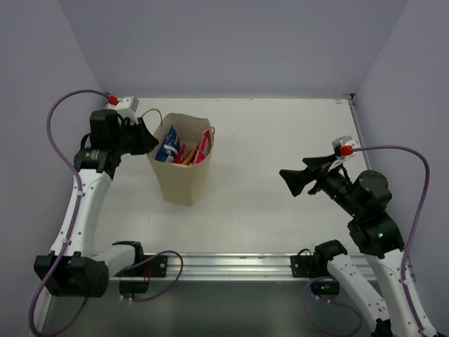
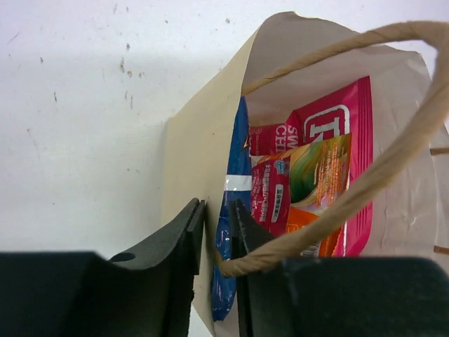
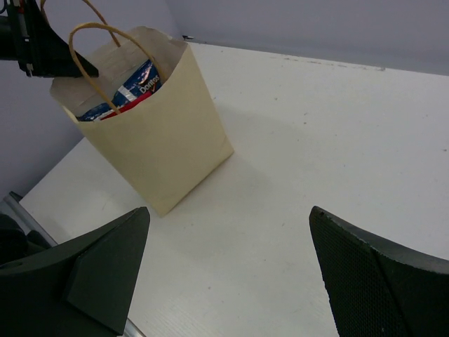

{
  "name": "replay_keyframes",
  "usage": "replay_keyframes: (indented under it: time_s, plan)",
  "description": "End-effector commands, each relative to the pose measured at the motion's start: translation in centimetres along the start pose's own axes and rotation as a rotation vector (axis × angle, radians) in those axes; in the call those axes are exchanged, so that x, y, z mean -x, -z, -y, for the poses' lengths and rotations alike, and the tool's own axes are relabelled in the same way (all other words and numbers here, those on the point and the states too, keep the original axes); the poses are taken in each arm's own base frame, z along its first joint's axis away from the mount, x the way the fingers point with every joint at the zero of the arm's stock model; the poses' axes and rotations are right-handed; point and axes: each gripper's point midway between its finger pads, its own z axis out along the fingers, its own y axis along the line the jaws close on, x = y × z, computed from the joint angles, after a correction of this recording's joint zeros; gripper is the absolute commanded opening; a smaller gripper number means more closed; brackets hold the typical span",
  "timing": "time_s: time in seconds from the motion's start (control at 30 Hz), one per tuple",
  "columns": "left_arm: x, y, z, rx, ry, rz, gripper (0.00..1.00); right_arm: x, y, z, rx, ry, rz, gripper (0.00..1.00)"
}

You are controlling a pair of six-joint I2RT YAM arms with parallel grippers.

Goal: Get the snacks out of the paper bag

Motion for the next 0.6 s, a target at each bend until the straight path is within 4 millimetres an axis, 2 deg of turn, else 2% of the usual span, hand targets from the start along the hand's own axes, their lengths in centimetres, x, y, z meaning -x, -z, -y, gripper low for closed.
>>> replay_keyframes:
  time_s: [0.0,0.13,0.17,0.27,0.33,0.43,0.57]
  plan:
    - [0.4,-0.6,0.6,-0.046,-0.071,0.006,0.28,2.0,0.0,-1.0,0.032,0.017,0.035,0.99]
    - [1.8,-0.9,0.9,-0.060,-0.145,0.037,0.43,1.9,0.1,-1.0,0.032,0.021,0.028,0.99]
    - [2.6,-0.8,1.0,-0.055,-0.163,0.063,0.50,1.8,0.2,-1.0,0.031,0.022,0.026,0.99]
    - [4.1,-0.7,0.9,-0.039,-0.207,0.112,0.57,1.6,0.1,-1.0,0.035,0.023,0.021,0.99]
    - [4.6,-0.9,0.8,-0.038,-0.227,0.136,0.57,1.6,0.1,-1.1,0.044,0.023,0.015,0.99]
    - [4.2,-1.3,0.6,-0.041,-0.234,0.137,0.57,1.5,0.0,-1.4,0.058,0.023,0.009,0.99]
    - [3.7,-1.9,0.0,-0.025,-0.238,0.147,0.52,1.5,-0.1,-1.5,0.067,0.022,0.011,0.99]
